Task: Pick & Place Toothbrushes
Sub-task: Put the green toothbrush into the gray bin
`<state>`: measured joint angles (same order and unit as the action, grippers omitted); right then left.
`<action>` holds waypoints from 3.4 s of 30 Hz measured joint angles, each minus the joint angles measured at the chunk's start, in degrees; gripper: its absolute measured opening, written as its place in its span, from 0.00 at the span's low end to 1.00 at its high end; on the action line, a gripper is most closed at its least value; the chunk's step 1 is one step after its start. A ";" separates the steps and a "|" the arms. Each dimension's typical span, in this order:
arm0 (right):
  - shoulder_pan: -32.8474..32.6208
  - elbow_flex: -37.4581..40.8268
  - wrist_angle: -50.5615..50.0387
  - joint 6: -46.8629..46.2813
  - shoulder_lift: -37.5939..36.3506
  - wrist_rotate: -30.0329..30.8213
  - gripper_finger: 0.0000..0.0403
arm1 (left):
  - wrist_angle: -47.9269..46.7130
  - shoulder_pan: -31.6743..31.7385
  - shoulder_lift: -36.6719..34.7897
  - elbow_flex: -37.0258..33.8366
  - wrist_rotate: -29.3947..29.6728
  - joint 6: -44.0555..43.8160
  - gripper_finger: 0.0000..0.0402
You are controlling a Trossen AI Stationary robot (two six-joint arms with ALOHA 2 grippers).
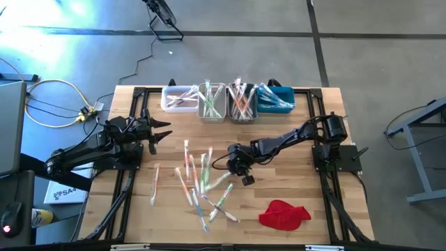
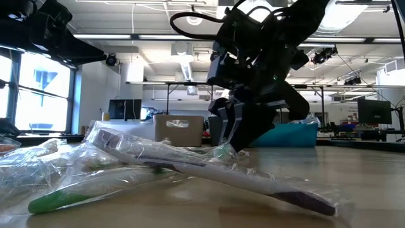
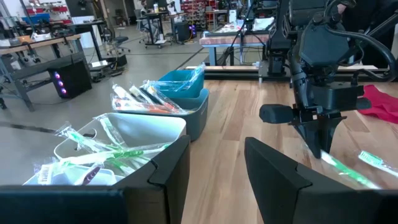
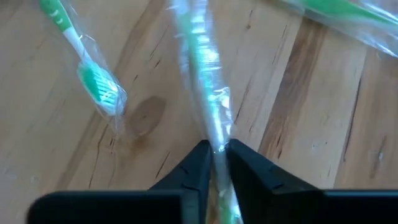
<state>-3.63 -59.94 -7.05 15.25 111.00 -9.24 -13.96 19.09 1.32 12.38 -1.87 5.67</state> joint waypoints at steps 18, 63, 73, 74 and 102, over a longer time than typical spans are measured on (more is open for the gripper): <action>0.09 0.23 -3.63 2.64 -6.03 2.68 0.04 | 0.00 0.00 0.00 0.00 0.00 0.00 0.37; -12.83 0.64 -43.20 -39.00 -41.63 40.48 0.04 | -1.20 0.02 0.00 -0.01 0.00 0.04 0.37; -14.80 22.77 -26.39 -47.29 -48.93 42.87 0.04 | -1.17 0.02 0.00 0.00 0.00 0.04 0.37; -14.42 25.52 -21.19 -45.82 -50.24 42.76 0.04 | -1.12 0.02 0.00 0.00 0.00 0.04 0.37; 19.82 46.98 43.15 -10.42 -57.81 5.90 0.04 | 3.97 0.00 0.00 0.00 -0.04 -6.60 0.37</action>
<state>16.19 -12.96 36.10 4.83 53.19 -3.34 -9.99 19.10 1.32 12.38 -1.91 -0.93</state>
